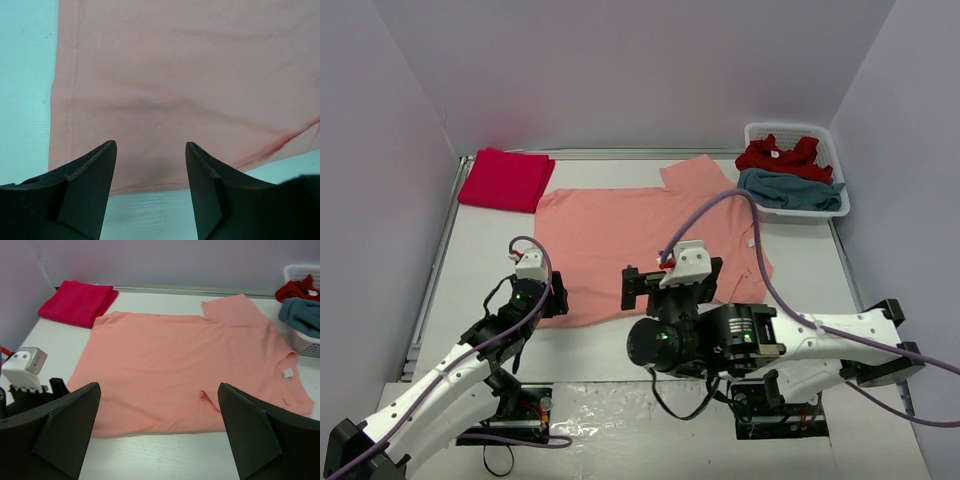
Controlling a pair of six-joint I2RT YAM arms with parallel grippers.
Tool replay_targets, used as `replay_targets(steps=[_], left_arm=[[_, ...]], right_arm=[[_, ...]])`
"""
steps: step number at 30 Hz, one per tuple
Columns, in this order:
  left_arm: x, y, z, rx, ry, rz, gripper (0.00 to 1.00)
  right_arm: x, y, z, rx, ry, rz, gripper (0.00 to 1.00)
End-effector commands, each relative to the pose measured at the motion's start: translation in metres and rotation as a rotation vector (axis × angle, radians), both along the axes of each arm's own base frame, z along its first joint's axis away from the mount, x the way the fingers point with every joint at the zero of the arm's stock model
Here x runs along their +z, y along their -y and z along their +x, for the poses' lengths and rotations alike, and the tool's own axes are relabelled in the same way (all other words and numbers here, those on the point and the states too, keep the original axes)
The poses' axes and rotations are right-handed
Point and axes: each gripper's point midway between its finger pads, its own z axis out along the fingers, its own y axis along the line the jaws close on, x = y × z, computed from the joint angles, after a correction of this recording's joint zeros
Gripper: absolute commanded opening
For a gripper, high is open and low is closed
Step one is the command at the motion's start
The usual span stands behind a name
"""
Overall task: Fold and stack the t-shirts
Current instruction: Grap the side of the flattened tshirt closest away from the robot with both arms
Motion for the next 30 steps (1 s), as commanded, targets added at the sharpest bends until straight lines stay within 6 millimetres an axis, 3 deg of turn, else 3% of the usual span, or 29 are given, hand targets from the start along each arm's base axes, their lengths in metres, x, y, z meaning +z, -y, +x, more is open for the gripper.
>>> replay_targets(steps=[1, 4, 6, 8, 9, 13, 14, 15, 17, 18, 20, 21, 23, 24, 25, 26, 27, 28, 30], left_arm=[[0.012, 0.004, 0.003, -0.015, 0.035, -0.016, 0.56], [0.013, 0.004, 0.002, -0.016, 0.038, -0.019, 0.56], [0.013, 0.003, 0.001, -0.017, 0.040, -0.021, 0.56], [0.014, 0.003, 0.000, -0.017, 0.043, -0.023, 0.56], [0.013, 0.003, 0.000, -0.019, 0.043, -0.023, 0.56], [0.013, 0.004, 0.000, -0.022, 0.039, -0.022, 0.56], [0.013, 0.004, 0.000, -0.022, 0.036, -0.021, 0.56], [0.013, 0.004, 0.000, -0.023, 0.036, -0.021, 0.56], [0.013, 0.003, 0.000, -0.021, 0.039, -0.020, 0.56], [0.014, 0.003, 0.000, -0.019, 0.043, -0.022, 0.56], [0.013, 0.003, 0.000, -0.019, 0.043, -0.022, 0.56], [0.014, 0.004, 0.000, -0.021, 0.043, -0.022, 0.56], [0.014, 0.003, 0.000, -0.020, 0.042, -0.020, 0.56], [0.014, 0.003, 0.000, -0.020, 0.042, -0.020, 0.56], [0.014, 0.003, 0.000, -0.017, 0.044, -0.021, 0.56], [0.014, 0.003, 0.000, -0.016, 0.042, -0.021, 0.56], [0.014, 0.003, 0.000, -0.017, 0.044, -0.021, 0.56], [0.014, 0.003, 0.000, -0.018, 0.042, -0.021, 0.56], [0.014, 0.003, 0.000, -0.020, 0.043, -0.021, 0.56]], right_arm=[[0.017, -0.003, 0.002, 0.092, -0.036, 0.167, 1.00], [-0.005, -0.017, 0.019, 0.080, -0.058, 0.075, 1.00], [-0.022, -0.029, 0.040, 0.080, -0.108, 0.021, 1.00], [-0.032, -0.025, 0.060, 0.050, -0.127, -0.013, 1.00], [-0.039, -0.021, 0.083, 0.054, -0.151, -0.036, 1.00], [-0.049, -0.011, 0.126, 0.224, -0.168, 0.053, 1.00], [-0.050, -0.003, 0.133, 0.235, -0.158, 0.063, 1.00], [-0.057, 0.024, 0.150, 0.163, -0.148, 0.053, 1.00], [-0.069, 0.051, 0.167, 0.085, -0.147, -0.030, 1.00], [-0.086, 0.074, 0.179, 0.018, -0.168, -0.078, 1.00], [-0.110, 0.098, 0.191, -0.049, -0.155, -0.155, 1.00], [-0.117, 0.114, 0.196, -0.096, -0.138, -0.176, 1.00], [-0.099, 0.128, 0.198, -0.104, 0.006, -0.162, 1.00], [-0.132, 0.134, 0.191, -0.071, -0.007, -0.193, 1.00], [-0.131, 0.157, 0.197, -0.113, 0.031, -0.167, 1.00], [-0.114, 0.170, 0.199, -0.133, 0.122, -0.095, 1.00], [-0.134, 0.182, 0.199, -0.140, 0.105, -0.095, 1.00], [-0.137, 0.201, 0.205, -0.192, 0.116, -0.093, 1.00], [-0.146, 0.214, 0.212, -0.234, 0.109, -0.153, 1.00]])
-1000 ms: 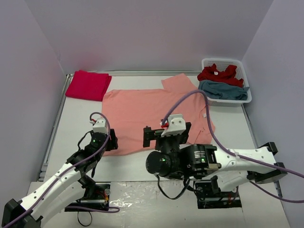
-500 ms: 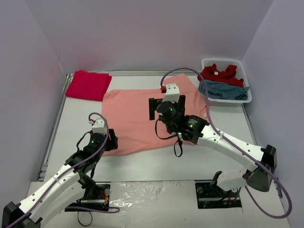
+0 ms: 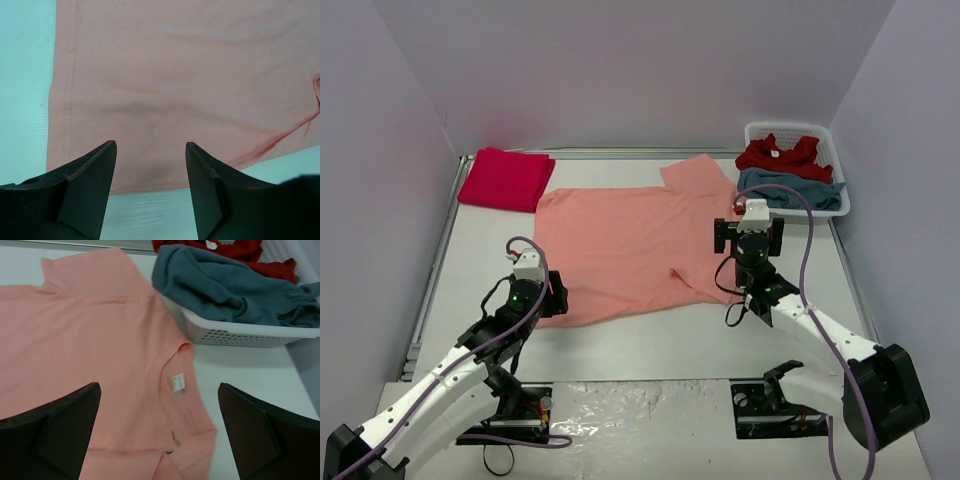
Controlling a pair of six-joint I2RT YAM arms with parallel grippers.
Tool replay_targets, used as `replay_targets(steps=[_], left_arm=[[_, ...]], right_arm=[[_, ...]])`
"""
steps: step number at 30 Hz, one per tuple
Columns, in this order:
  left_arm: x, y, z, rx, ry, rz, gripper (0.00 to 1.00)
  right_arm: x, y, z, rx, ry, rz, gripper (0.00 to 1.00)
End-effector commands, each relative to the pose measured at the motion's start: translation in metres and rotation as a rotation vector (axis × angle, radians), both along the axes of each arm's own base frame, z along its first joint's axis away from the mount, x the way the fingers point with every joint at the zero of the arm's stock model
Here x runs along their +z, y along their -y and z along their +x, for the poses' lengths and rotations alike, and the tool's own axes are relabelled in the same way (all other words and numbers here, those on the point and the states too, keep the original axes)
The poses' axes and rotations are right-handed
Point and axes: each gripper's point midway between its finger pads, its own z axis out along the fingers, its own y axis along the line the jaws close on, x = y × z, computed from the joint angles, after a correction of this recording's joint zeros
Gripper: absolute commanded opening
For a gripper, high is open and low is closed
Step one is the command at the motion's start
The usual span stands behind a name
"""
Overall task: Fold and stack the t-shirts
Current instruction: Grap the side of the flattened tshirt closest away from the robot with both arms
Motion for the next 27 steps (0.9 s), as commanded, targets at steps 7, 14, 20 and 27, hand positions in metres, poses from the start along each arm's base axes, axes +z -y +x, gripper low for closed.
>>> replay_targets(steps=[7, 14, 20, 27], left_arm=[[0.006, 0.002, 0.002, -0.010, 0.020, 0.003, 0.56], [0.007, 0.003, 0.002, -0.013, 0.019, 0.002, 0.56], [0.007, 0.002, 0.002, -0.006, 0.023, 0.000, 0.56], [0.009, 0.000, 0.001, -0.002, 0.031, -0.008, 0.56]], right_arm=[[0.004, 0.040, 0.034, -0.122, 0.226, -0.039, 1.00], [-0.037, 0.062, 0.036, -0.183, 0.229, -0.066, 1.00], [-0.043, 0.053, 0.031, -0.098, 0.237, -0.082, 0.99], [-0.036, 0.068, -0.005, -0.138, 0.392, -0.030, 0.98]])
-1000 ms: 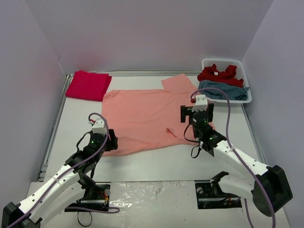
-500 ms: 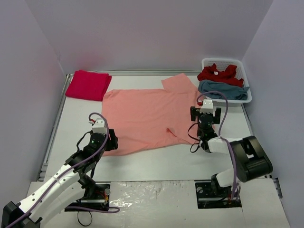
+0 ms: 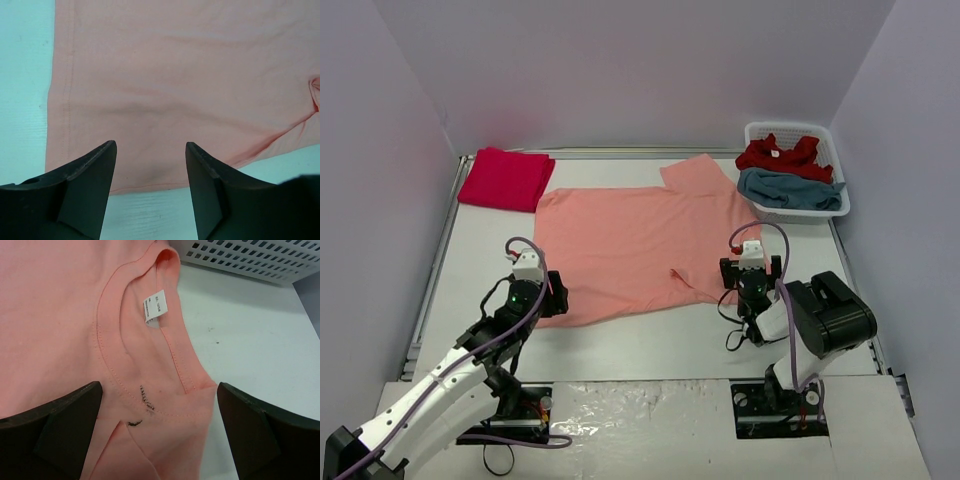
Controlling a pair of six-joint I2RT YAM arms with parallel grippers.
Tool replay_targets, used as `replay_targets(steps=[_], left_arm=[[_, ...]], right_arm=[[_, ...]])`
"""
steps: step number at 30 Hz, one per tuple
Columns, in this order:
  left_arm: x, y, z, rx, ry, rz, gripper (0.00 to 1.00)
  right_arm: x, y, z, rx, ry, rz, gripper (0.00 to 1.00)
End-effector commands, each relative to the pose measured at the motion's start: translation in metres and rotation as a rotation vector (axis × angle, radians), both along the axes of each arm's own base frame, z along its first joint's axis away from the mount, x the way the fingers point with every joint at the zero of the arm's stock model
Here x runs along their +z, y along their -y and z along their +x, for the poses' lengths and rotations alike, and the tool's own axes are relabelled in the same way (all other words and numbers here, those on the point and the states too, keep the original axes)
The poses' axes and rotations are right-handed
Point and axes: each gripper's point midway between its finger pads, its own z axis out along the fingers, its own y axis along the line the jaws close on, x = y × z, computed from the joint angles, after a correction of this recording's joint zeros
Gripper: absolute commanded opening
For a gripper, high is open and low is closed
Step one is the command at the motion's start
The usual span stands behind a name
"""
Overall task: Fold and stack the t-shirts
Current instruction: Grap the side of the flattened tshirt closest away from the robot with both arms
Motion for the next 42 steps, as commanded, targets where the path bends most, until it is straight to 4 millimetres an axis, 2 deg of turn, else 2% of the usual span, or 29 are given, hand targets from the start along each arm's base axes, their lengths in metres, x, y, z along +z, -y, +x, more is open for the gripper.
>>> replay_targets(steps=[1, 6, 24, 34, 39, 42], left_arm=[[0.007, -0.001, 0.001, 0.005, 0.023, -0.003, 0.56], [0.008, -0.004, 0.000, 0.015, 0.037, -0.010, 0.56], [0.008, -0.008, 0.001, 0.040, 0.043, -0.009, 0.56], [0.007, -0.013, 0.009, 0.115, 0.012, 0.014, 0.56], [0.031, -0.018, 0.017, 0.210, 0.032, -0.028, 0.56], [0.042, -0.030, 0.020, 0.270, 0.056, 0.000, 0.56]], right_arm=[[0.105, -0.005, 0.019, 0.013, 0.501, 0.144, 0.97], [0.097, -0.004, 0.024, 0.050, 0.481, 0.157, 1.00], [0.099, -0.003, 0.026, 0.051, 0.487, 0.163, 1.00], [0.099, -0.003, 0.026, 0.051, 0.489, 0.163, 1.00], [0.099, -0.003, 0.026, 0.051, 0.487, 0.163, 1.00], [0.099, -0.003, 0.026, 0.051, 0.487, 0.163, 1.00]])
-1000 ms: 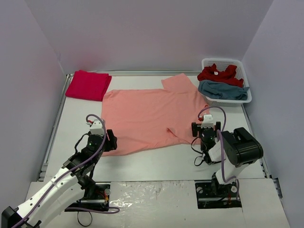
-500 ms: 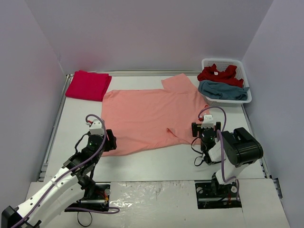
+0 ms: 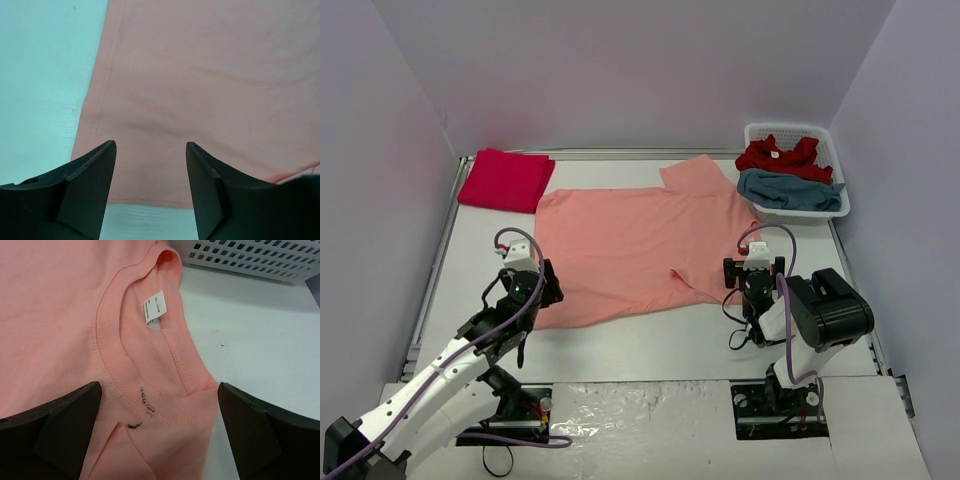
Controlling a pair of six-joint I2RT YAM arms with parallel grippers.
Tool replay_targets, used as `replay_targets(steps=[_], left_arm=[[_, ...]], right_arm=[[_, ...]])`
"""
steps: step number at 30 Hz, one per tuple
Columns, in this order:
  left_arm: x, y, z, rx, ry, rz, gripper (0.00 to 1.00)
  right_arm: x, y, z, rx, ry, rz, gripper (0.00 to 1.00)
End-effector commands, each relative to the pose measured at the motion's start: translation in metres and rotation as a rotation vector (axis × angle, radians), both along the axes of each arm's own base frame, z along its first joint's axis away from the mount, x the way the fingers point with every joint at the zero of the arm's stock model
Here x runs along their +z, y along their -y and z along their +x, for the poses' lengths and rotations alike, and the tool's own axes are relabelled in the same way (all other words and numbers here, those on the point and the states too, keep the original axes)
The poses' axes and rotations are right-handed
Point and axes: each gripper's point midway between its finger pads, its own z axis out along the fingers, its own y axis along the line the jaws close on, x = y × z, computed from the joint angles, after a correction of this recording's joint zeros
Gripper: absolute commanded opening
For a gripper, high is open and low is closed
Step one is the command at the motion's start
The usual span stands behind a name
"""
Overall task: Fold and stack the t-shirts
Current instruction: Grap the side of the flattened tshirt closest away from the robot with both arms
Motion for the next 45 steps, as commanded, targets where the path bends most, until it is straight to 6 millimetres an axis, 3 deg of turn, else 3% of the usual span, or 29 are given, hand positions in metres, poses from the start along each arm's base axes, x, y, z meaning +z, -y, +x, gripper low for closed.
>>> replay_targets(steps=[1, 6, 12, 14, 15, 23, 24, 30, 35, 45], left_arm=[[0.033, -0.012, 0.010, 0.110, 0.077, -0.020, 0.57], [0.043, -0.009, 0.014, 0.105, 0.101, -0.028, 0.64], [0.061, -0.020, 0.017, 0.130, 0.118, 0.038, 0.70], [0.063, -0.022, 0.018, 0.148, 0.114, 0.049, 0.80], [0.062, -0.025, 0.017, 0.161, 0.103, 0.062, 0.95], [0.084, -0.015, 0.042, 0.141, 0.122, 0.136, 0.94], [0.094, -0.015, 0.045, 0.153, 0.128, 0.144, 0.94], [0.104, -0.008, 0.071, 0.159, 0.106, 0.249, 0.94], [0.109, -0.010, 0.079, 0.174, 0.094, 0.302, 0.94], [0.121, -0.025, 0.071, 0.200, 0.104, 0.365, 0.94]], right_arm=[[0.102, -0.005, 0.022, 0.014, 0.450, 0.090, 1.00], [0.102, -0.005, 0.022, 0.014, 0.451, 0.090, 1.00], [0.102, -0.005, 0.022, 0.014, 0.450, 0.090, 1.00], [0.102, -0.005, 0.022, 0.014, 0.451, 0.090, 1.00], [0.102, -0.005, 0.022, 0.014, 0.451, 0.090, 1.00], [0.102, -0.005, 0.022, 0.016, 0.451, 0.090, 1.00], [0.103, -0.005, 0.022, 0.014, 0.453, 0.090, 1.00], [0.102, -0.005, 0.022, 0.014, 0.450, 0.091, 1.00], [0.101, -0.005, 0.022, 0.014, 0.449, 0.091, 1.00], [0.102, -0.005, 0.022, 0.014, 0.450, 0.091, 1.00]])
